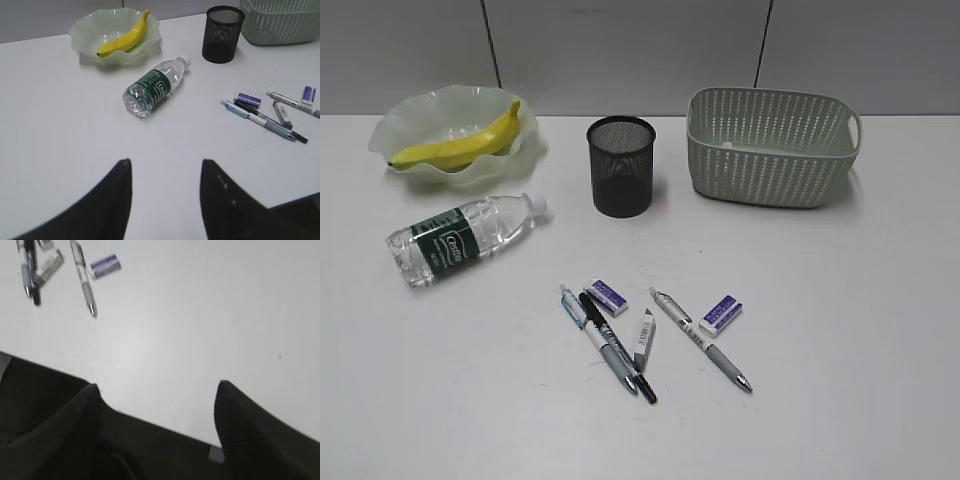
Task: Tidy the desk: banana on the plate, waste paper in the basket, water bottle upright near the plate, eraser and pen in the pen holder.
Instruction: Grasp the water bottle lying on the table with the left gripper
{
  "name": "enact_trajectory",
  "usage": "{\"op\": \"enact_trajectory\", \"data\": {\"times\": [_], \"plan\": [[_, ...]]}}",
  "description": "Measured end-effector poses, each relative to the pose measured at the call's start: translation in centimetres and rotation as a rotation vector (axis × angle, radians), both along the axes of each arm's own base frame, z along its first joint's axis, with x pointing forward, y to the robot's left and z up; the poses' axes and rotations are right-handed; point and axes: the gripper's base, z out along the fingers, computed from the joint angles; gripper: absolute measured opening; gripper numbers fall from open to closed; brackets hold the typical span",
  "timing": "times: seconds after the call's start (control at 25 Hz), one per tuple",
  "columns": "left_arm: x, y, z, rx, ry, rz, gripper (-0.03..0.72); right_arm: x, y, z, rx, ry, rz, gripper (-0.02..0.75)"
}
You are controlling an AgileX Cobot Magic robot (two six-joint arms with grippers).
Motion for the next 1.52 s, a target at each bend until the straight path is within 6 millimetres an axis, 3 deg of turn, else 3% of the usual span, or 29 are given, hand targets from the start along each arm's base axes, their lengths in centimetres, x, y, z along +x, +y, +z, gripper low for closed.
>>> {"op": "enact_trajectory", "data": {"times": [0.2, 0.32, 0.48, 0.6, 0.76, 0.96, 1.24, 1.4, 1.52], "plan": [[0.1, 0.0, 0.0, 0.000, 0.002, 0.000, 0.335, -3.9, -1.0, 0.5, 0.064, -0.249, 0.001, 0.533], [0.8, -0.2, 0.2, 0.005, 0.034, 0.000, 0.335, -4.2, -1.1, 0.3, 0.066, -0.271, -0.004, 0.523], [3.3, -0.7, 1.7, 0.016, 0.056, 0.002, 0.335, -4.0, -1.1, 0.3, 0.063, -0.259, -0.007, 0.519], [6.6, -1.4, 2.7, 0.040, 0.084, -0.002, 0.335, -4.0, -1.1, 0.3, 0.063, -0.260, -0.007, 0.519], [12.6, -2.8, 2.8, 0.115, 0.188, -0.028, 0.369, -4.0, -1.1, 0.3, 0.064, -0.260, -0.008, 0.519], [21.2, -4.7, 1.3, 0.176, 0.353, -0.055, 0.490, -4.0, -1.1, 0.3, 0.065, -0.260, -0.008, 0.519], [31.1, -7.7, -1.3, 0.230, 0.484, -0.172, 0.510, -4.0, -1.1, 0.3, 0.064, -0.260, -0.008, 0.519], [35.0, -10.1, -2.7, 0.296, 0.538, -0.276, 0.510, -4.0, -1.1, 0.3, 0.064, -0.260, -0.009, 0.519], [36.8, -12.2, -4.2, 0.361, 0.601, -0.364, 0.510, -4.0, -1.1, 0.3, 0.064, -0.260, -0.009, 0.519]]}}
